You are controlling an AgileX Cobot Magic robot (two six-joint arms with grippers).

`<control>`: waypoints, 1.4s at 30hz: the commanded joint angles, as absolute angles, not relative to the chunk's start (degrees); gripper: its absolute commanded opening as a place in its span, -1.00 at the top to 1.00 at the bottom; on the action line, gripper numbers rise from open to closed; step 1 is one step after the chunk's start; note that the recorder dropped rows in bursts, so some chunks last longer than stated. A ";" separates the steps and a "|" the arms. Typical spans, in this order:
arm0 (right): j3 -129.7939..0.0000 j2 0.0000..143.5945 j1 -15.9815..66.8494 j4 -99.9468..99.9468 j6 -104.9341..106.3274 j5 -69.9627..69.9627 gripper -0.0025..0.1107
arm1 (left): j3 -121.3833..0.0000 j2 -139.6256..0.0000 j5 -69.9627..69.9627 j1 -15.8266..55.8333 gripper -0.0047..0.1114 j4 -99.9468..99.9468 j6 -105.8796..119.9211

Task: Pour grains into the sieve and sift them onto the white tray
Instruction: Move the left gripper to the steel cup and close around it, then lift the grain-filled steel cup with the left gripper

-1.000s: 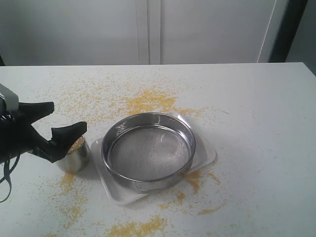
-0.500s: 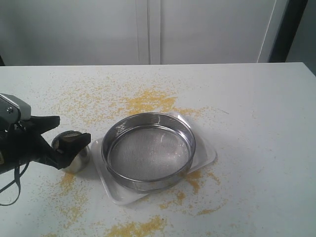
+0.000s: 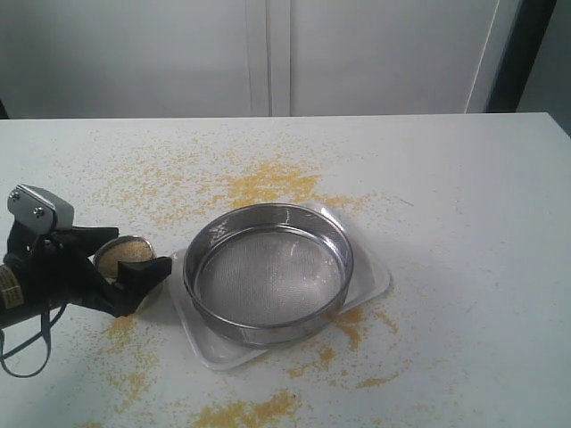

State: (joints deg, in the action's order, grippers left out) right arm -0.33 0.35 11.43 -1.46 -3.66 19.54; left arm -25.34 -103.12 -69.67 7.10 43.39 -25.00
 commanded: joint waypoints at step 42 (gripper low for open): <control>0.00 0.00 11.16 -1.69 -3.74 19.20 0.96 | -27.99 -108.75 -66.93 7.61 -0.65 42.24 -22.21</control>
State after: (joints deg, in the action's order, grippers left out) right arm -0.33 0.35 11.43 -1.46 -3.66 19.54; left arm -27.85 -108.90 -68.56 7.35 42.63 -22.55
